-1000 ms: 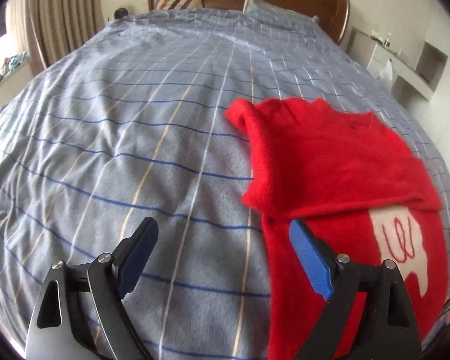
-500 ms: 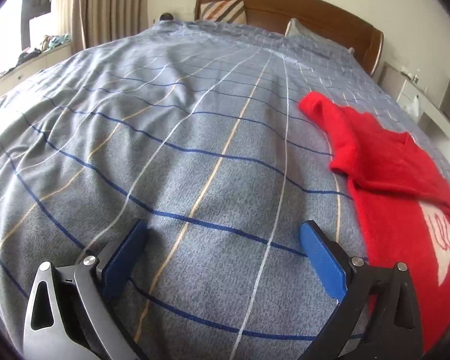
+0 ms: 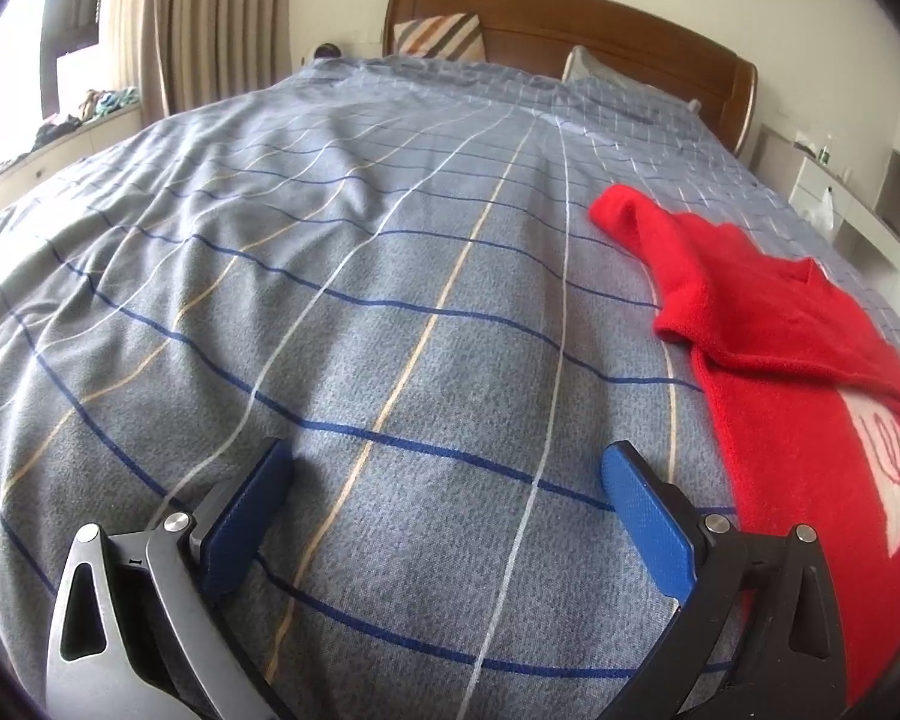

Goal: Fold small clothes

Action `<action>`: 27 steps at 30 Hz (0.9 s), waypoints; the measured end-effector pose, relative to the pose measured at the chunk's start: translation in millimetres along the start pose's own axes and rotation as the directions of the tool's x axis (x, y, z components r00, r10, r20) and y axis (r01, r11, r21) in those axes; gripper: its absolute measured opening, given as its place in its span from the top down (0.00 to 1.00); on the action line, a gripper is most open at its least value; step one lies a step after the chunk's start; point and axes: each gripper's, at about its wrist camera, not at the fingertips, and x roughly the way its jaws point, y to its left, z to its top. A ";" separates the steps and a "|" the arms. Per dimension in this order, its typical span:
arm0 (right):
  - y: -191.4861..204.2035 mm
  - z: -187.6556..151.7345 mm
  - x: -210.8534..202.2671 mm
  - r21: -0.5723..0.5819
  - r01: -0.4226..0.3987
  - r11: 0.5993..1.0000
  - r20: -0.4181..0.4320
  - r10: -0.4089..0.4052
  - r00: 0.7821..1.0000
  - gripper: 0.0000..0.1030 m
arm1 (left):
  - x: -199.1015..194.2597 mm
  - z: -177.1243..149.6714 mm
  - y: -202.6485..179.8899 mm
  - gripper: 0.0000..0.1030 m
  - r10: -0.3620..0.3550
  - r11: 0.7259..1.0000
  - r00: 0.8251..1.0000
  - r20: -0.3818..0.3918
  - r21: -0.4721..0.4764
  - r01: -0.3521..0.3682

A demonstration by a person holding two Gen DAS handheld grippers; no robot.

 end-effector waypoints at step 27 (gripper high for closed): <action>-9.8 -3.8 -5.8 0.053 -0.054 0.997 0.011 0.054 0.998 0.00 | -1.9 0.4 -3.9 0.01 0.017 1.000 1.000 0.006 0.005 -0.017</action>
